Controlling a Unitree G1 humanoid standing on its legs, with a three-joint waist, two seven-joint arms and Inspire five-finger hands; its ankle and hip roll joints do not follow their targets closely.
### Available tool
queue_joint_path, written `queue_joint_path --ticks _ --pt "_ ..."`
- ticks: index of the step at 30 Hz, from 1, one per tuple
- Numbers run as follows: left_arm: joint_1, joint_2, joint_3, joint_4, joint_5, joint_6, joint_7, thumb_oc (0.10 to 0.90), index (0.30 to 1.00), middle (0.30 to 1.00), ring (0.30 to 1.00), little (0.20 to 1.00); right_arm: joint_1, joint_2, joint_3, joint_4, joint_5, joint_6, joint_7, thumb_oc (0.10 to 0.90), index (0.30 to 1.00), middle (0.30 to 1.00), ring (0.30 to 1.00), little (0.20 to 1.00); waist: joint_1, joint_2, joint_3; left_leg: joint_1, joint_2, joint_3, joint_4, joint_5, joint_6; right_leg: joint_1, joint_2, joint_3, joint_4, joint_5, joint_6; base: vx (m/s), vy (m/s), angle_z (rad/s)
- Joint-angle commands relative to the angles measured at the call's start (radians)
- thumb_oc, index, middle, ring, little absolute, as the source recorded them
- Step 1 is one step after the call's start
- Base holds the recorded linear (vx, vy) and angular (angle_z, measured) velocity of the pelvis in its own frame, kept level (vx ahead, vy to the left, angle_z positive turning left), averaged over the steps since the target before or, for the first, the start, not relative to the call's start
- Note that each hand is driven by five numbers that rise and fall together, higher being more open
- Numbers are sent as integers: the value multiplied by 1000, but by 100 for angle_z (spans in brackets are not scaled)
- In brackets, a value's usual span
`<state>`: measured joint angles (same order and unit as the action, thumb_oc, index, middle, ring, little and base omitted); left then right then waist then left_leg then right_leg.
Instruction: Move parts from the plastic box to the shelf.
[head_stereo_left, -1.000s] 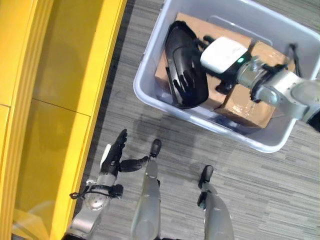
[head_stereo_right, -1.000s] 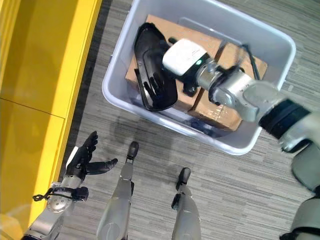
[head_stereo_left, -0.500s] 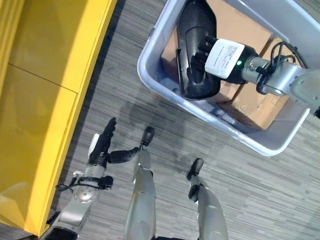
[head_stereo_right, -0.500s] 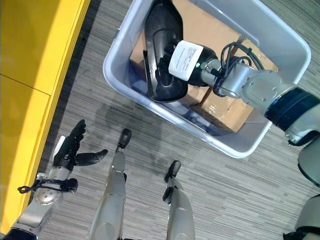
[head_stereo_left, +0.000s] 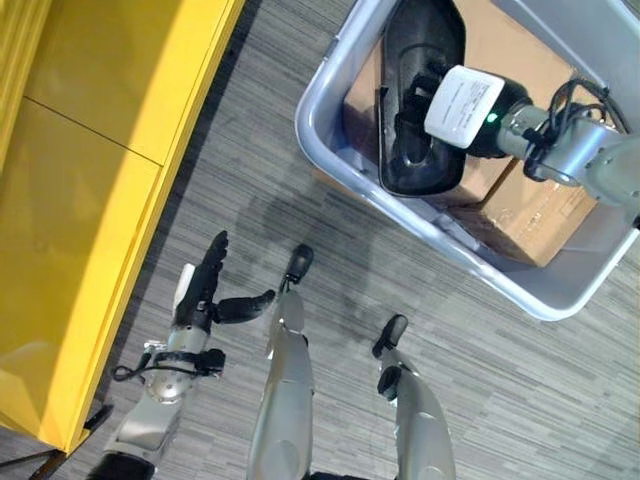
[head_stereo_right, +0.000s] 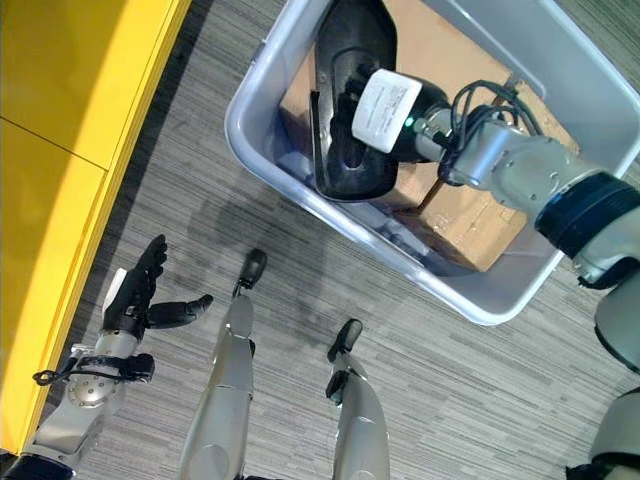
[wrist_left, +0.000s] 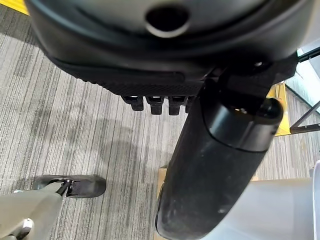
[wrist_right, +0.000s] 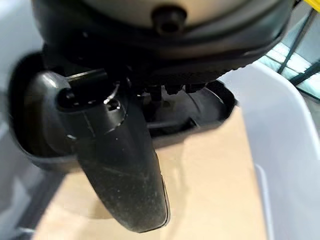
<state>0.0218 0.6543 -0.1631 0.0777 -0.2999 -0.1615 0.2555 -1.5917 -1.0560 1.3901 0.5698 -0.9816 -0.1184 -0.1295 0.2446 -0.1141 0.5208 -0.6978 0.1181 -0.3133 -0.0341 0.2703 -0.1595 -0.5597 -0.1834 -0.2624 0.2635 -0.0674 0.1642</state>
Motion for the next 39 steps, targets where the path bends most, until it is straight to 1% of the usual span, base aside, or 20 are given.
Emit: queue_joint_path --ticks 1,3,4,6,7,11,12,13,16,17,18,19,22,29,32,34,37,39 --pt "-6 56 38 -65 27 -85 34 900 1000 1000 1000 1000 -134 -78 10 36 -18 70 -69 900 1000 1000 1000 1000 17 -55 -1 87 32 15 -53 -17 0 54 20 -69 -109 96 -27 0 0 0" --pt "-12 55 34 -63 24 -89 37 900 1000 1000 1000 1000 -125 -74 10 76 -20 79 -79 900 1000 1000 1000 1000 19 -49 -1 75 28 12 -53 -18 0 40 18 -71 -107 94 -27 53 -20 1" --pt "-15 53 27 -62 21 -90 40 900 1000 1000 1000 1000 -111 -71 10 118 -29 87 -87 900 1000 1000 1000 1000 21 -44 -1 73 26 5 -53 -40 -1 36 20 -64 -98 66 -21 108 -44 3" --pt "-13 49 25 -60 20 -92 41 900 1000 1000 1000 1000 -93 -70 10 173 -34 98 -91 900 1000 1000 1000 1000 27 -34 -1 56 20 -1 -53 -38 1 17 16 -66 -88 63 -21 70 -20 9" --pt "-15 38 18 -56 19 -97 43 900 1000 1000 1000 1000 -74 -66 10 228 -31 111 -94 900 1000 1000 1000 1000 31 -18 -1 35 12 -6 -53 -35 2 -4 11 -70 -81 60 -21 33 3 12" --pt "-20 5 8 -50 19 -103 51 900 1000 1000 1000 1000 -37 -40 10 330 -15 128 -105 900 1000 1000 1000 1000 33 24 -1 -1 0 -14 -53 -31 4 -46 3 -74 -61 51 -21 24 9 11" --pt "-21 5 7 -50 19 -103 51 900 1000 1000 1000 1000 -37 -39 10 333 -15 128 -107 900 1000 1000 1000 1000 33 24 -1 -2 0 -15 -53 -30 4 -47 3 -75 -59 50 -21 19 9 3" --pt "-26 -14 9 -47 21 -109 60 900 1000 1000 1000 1000 -23 -23 10 377 -6 136 -117 900 1000 1000 1000 1000 35 46 -1 -19 -6 -18 -53 -28 5 -67 -1 -76 -52 49 -21 23 0 4" --pt "-41 -47 3 -33 19 -114 70 900 1000 1000 1000 1000 12 10 10 443 -5 146 -117 900 1000 1000 1000 1000 39 80 -1 -49 -13 -24 -53 -24 9 -103 -8 -76 -37 46 -20 22 -1 8" --pt "-46 -63 2 -31 18 -115 73 900 1000 1000 1000 1000 20 20 10 458 4 148 -117 843 920 920 920 920 38 94 -1 -56 -17 -25 -53 -23 10 -112 -10 -76 -34 46 -19 11 11 8" --pt "-49 -74 0 -30 19 -117 75 900 1000 1000 1000 1000 27 27 9 471 13 147 -116 569 536 536 536 536 37 104 -1 -62 -19 -26 -53 -21 11 -117 -12 -78 -31 45 -19 7 10 11" --pt "-50 -80 -4 -27 19 -117 75 900 1000 1000 1000 1000 39 34 -6 478 20 148 -120 400 300 300 300 300 38 110 -1 -69 -23 -28 -53 -19 12 -123 -13 -79 -27 43 -19 8 15 10" --pt "-66 -91 -20 -18 19 -120 78 900 1000 1000 1000 1000 98 49 -62 477 53 146 -129 400 300 300 300 300 44 121 -1 -81 -31 -32 -53 -17 18 -145 -18 -79 -12 39 -19 5 21 2" --pt "-76 -93 -34 -8 16 -121 83 900 1000 1000 1000 1000 172 50 -122 443 85 141 -153 400 300 300 300 300 48 125 -1 -66 -35 -30 -53 -18 23 -134 -24 -79 -6 37 -21 -9 16 3" --pt "-82 -96 -47 2 12 -119 80 900 1000 1000 1000 1000 204 49 -159 423 119 136 -166 400 300 300 300 300 47 126 -1 -50 -36 -28 -53 -18 25 -116 -25 -80 -10 39 -21 -28 17 8" --pt "-87 -104 -57 8 11 -117 82 900 1000 1000 1000 1000 246 51 -218 402 172 132 -182 400 300 300 300 300 42 127 -1 -34 -37 -25 -53 -18 27 -97 -26 -81 -16 45 -21 -40 22 7" --pt "-88 -100 -71 17 11 -112 76 900 1000 1000 1000 1000 279 59 -232 384 170 127 -183 400 300 300 300 300 45 124 -1 -15 -35 -24 -53 -20 30 -77 -23 -80 -25 48 -22 -24 11 6" --pt "-96 -96 -80 23 10 -107 68 900 1000 1000 1000 1000 324 73 -238 371 152 122 -182 400 300 300 300 300 45 120 -1 13 -35 -25 -53 -21 29 -40 -21 -84 -39 53 -23 -59 -8 6"
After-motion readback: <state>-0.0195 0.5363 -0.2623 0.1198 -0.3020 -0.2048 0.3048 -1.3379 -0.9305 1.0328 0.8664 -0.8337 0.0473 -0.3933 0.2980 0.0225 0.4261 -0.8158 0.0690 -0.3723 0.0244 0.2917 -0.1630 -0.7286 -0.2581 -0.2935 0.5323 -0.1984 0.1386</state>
